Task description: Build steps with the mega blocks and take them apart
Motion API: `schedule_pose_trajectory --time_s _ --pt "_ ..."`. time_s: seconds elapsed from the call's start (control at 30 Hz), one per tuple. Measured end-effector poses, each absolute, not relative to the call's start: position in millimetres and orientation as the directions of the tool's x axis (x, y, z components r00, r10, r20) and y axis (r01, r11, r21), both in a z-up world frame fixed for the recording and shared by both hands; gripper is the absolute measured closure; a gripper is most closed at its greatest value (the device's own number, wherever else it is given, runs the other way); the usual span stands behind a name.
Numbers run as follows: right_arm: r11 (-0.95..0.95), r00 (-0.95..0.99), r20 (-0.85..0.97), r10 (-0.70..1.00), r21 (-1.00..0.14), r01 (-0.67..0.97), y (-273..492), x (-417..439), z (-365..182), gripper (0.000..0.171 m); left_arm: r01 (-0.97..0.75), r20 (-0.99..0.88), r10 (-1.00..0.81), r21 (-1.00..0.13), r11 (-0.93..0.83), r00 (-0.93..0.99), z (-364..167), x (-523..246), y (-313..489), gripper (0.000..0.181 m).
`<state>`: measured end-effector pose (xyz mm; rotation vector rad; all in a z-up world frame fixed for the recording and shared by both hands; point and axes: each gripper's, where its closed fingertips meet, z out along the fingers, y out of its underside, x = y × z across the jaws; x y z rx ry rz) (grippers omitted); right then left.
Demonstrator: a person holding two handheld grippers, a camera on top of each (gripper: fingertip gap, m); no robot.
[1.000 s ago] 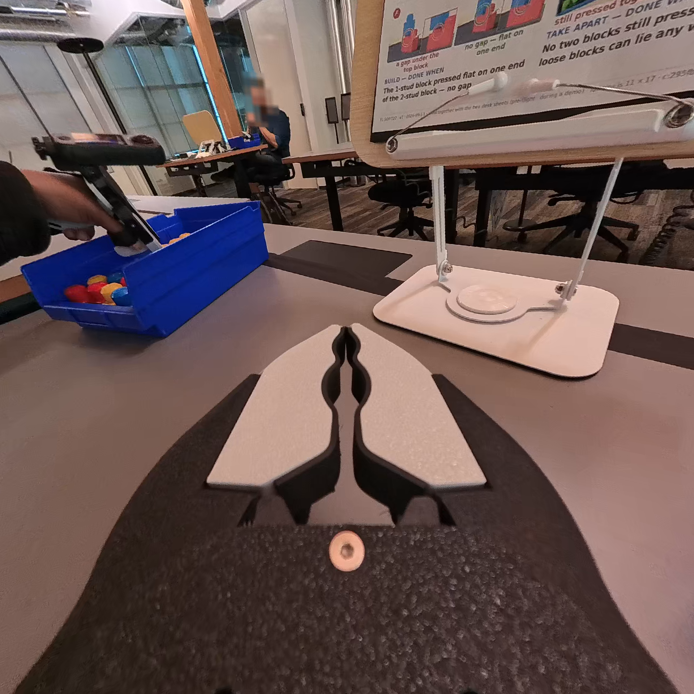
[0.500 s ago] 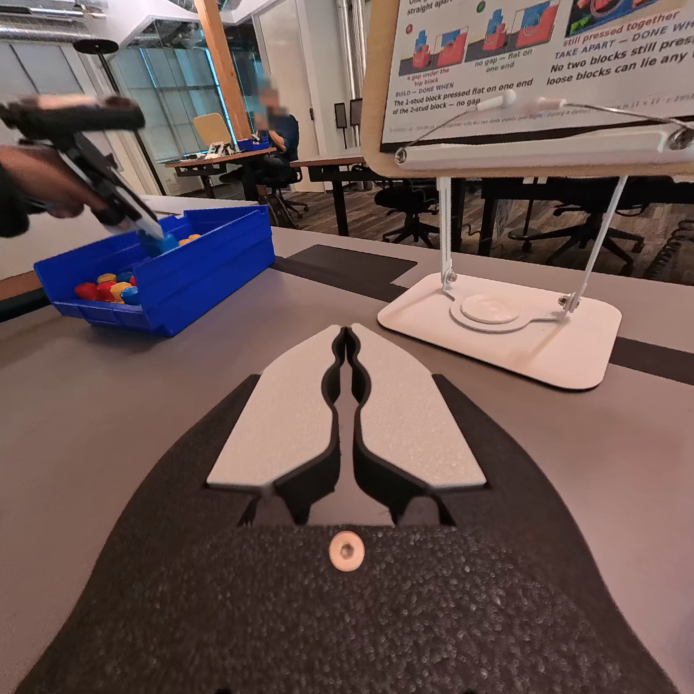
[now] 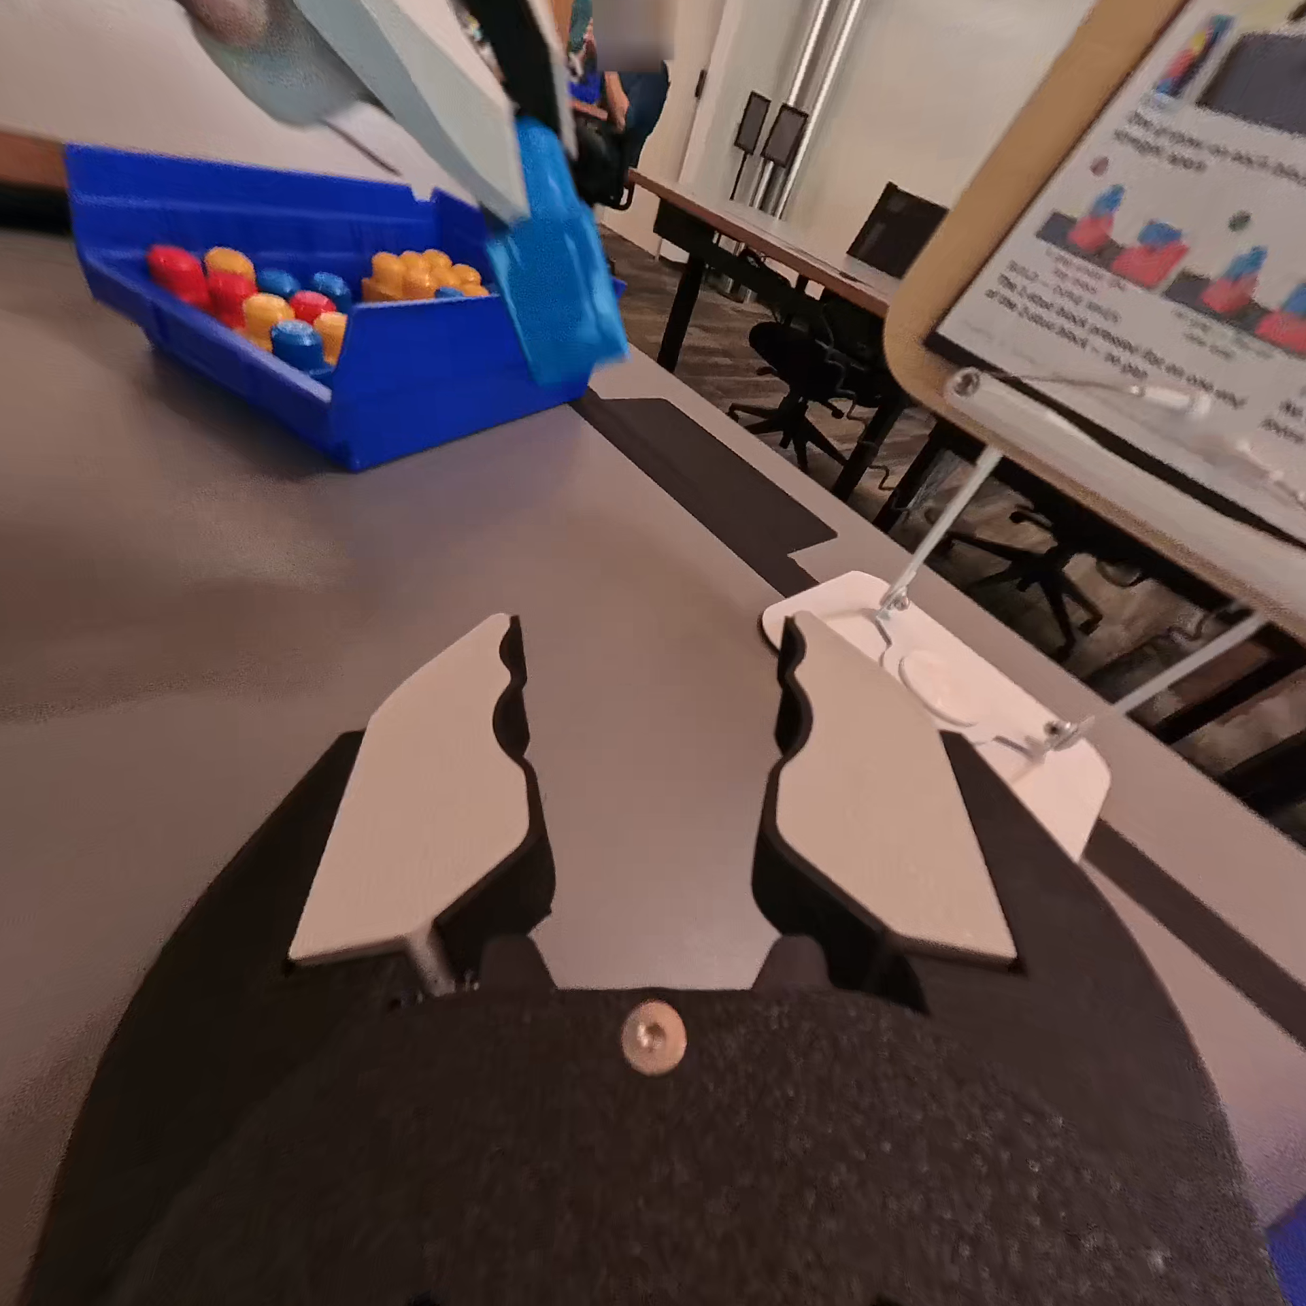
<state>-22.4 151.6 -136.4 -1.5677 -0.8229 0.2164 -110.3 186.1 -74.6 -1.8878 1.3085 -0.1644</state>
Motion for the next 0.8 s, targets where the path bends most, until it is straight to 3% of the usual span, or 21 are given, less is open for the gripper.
schedule_pose_trajectory --time_s 0.17,0.3,0.37,0.47,0.6,0.7,0.8 --pt "0.099 0.657 0.457 0.599 -0.857 0.506 148.3 -29.2 -146.4 0.096 -0.707 -0.208 -0.918 -0.7 -0.102 0.338 -119.6 -42.2 139.4 0.152" --pt "0.141 0.569 0.527 0.632 -0.799 0.584 142.2 -28.5 -159.2 0.135 -0.694 -0.177 -0.929 -0.712 -0.107 0.325 -134.1 -24.6 127.6 0.152" --pt "0.148 0.53 0.493 0.69 -0.813 0.563 136.6 -28.3 -159.2 0.135 -0.681 -0.176 -0.937 -0.728 -0.082 0.302 -134.0 -23.7 123.6 0.153" --pt "0.116 0.481 0.351 0.804 -0.885 0.451 125.9 -20.2 -153.7 0.135 -0.589 -0.16 -0.946 -0.807 -0.038 0.281 -122.3 -27.9 120.3 0.149" --pt "0.05 0.404 0.098 0.909 -0.991 0.127 111.1 -4.0 -121.0 0.135 -0.376 0.018 -0.978 -0.922 -0.098 0.21 -109.4 -35.9 109.5 0.137" --pt "0.003 0.313 -0.028 0.949 -0.995 -0.099 99.8 0.4 -94.1 0.135 -0.234 0.123 -0.984 -0.96 -0.15 0.128 -111.9 -34.0 101.0 0.13" --pt "-0.037 0.235 -0.084 0.968 -0.98 -0.198 90.5 -5.2 -85.1 0.135 -0.118 0.163 -0.985 -0.979 -0.169 0.052 -109.1 -23.8 89.9 0.127"
